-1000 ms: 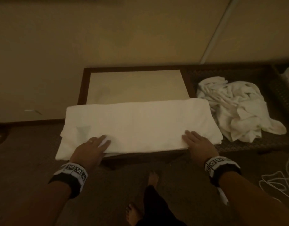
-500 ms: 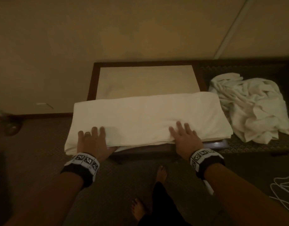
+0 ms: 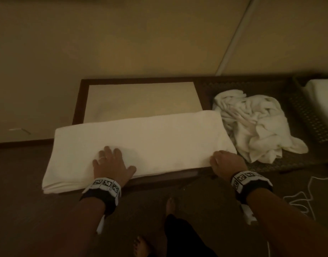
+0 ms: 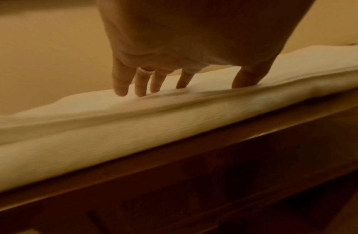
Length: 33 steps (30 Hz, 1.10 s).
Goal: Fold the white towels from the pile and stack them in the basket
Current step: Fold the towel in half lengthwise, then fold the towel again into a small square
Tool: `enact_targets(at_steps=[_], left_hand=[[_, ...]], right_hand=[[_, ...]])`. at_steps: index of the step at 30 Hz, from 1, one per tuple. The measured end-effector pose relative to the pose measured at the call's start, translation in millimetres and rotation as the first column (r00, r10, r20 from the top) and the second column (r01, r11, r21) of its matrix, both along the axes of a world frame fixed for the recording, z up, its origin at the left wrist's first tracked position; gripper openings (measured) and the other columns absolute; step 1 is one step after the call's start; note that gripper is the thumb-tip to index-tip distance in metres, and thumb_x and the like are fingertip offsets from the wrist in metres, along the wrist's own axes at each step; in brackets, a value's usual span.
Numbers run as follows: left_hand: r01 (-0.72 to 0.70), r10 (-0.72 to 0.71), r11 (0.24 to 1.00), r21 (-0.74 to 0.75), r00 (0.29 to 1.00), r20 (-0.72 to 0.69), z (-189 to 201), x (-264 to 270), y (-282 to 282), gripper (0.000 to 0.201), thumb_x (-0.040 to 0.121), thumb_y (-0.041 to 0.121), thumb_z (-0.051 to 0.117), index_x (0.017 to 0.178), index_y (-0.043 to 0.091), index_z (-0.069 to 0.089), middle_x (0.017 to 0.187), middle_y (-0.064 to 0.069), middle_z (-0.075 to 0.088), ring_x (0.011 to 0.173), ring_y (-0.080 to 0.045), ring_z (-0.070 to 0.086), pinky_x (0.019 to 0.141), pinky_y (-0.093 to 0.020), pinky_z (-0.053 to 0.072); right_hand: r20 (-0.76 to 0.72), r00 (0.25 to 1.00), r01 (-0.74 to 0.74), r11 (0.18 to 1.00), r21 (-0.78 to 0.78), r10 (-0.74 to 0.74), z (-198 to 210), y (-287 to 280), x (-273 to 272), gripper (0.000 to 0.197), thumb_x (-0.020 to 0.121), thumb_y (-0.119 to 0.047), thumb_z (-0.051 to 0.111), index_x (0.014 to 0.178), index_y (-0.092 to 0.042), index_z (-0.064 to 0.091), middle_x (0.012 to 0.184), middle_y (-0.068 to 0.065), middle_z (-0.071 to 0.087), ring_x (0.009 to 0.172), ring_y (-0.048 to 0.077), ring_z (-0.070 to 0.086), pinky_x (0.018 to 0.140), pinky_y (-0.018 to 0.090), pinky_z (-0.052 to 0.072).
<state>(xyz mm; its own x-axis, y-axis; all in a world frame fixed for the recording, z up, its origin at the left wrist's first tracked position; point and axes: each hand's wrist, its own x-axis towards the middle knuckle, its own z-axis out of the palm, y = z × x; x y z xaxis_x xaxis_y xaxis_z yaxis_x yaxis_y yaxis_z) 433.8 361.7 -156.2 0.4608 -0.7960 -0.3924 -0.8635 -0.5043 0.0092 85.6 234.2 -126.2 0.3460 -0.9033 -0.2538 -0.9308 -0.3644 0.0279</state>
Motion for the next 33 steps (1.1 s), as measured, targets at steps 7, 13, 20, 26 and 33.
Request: enact_targets(at_steps=[7, 13, 20, 26, 33], left_hand=[[0.174, -0.179, 0.978, -0.114, 0.984, -0.027, -14, -47, -43, 0.094, 0.08, 0.086, 0.021, 0.155, 0.034, 0.0, 0.164, -0.007, -0.011, 0.15, -0.034, 0.0, 0.117, -0.06, 0.013], [0.132, -0.132, 0.991, 0.009, 0.991, 0.006, -33, -75, -76, 0.101, 0.066, 0.096, -0.001, 0.147, 0.041, -0.028, 0.16, -0.008, -0.028, 0.148, -0.04, -0.013, 0.109, -0.071, 0.006], [0.091, -0.09, 0.994, 0.066, 0.996, -0.007, -25, -93, -109, 0.1, 0.068, 0.095, 0.002, 0.148, 0.041, -0.025, 0.16, -0.008, -0.028, 0.149, -0.039, -0.013, 0.111, -0.068, 0.006], [0.249, -0.25, 0.968, -0.028, 0.963, -0.1, -9, -108, -167, 0.101, 0.066, 0.082, -0.002, 0.155, 0.036, -0.001, 0.164, -0.002, -0.012, 0.152, -0.027, -0.001, 0.12, -0.048, 0.01], [0.297, -0.295, 0.955, 0.008, 0.949, -0.111, -2, -79, -178, 0.075, 0.091, 0.067, 0.02, 0.156, 0.035, 0.003, 0.164, 0.004, -0.01, 0.151, -0.019, 0.004, 0.121, -0.04, 0.014]], right_hand=[[0.067, 0.967, 0.24, 0.967, 0.09, -0.247, -16, -71, -23, 0.053, 0.095, -0.051, 0.044, 0.137, -0.021, 0.042, 0.14, 0.006, 0.044, 0.122, 0.029, 0.048, 0.095, 0.043, 0.046], [0.282, 0.827, 0.317, 0.817, 0.481, -0.487, -38, -113, -43, 0.081, 0.087, -0.056, 0.062, 0.148, -0.013, 0.029, 0.144, 0.007, 0.043, 0.128, 0.028, 0.047, 0.099, 0.035, 0.039], [0.258, 0.825, 0.218, 0.705, 0.675, -0.503, -17, -189, -53, 0.084, 0.079, -0.05, 0.073, 0.146, -0.014, 0.039, 0.148, 0.007, 0.043, 0.121, 0.022, 0.051, 0.093, 0.028, 0.039], [0.218, 0.96, 0.158, 0.983, 0.092, -0.175, 63, -292, -31, 0.048, 0.095, -0.033, 0.055, 0.138, -0.015, 0.044, 0.141, 0.011, 0.048, 0.123, 0.033, 0.05, 0.099, 0.038, 0.041], [0.175, 0.975, -0.052, 0.911, -0.41, 0.134, 119, -336, -1, 0.031, 0.087, -0.016, 0.063, 0.117, -0.01, 0.057, 0.104, 0.015, 0.062, 0.087, 0.04, 0.061, 0.071, 0.042, 0.048]])
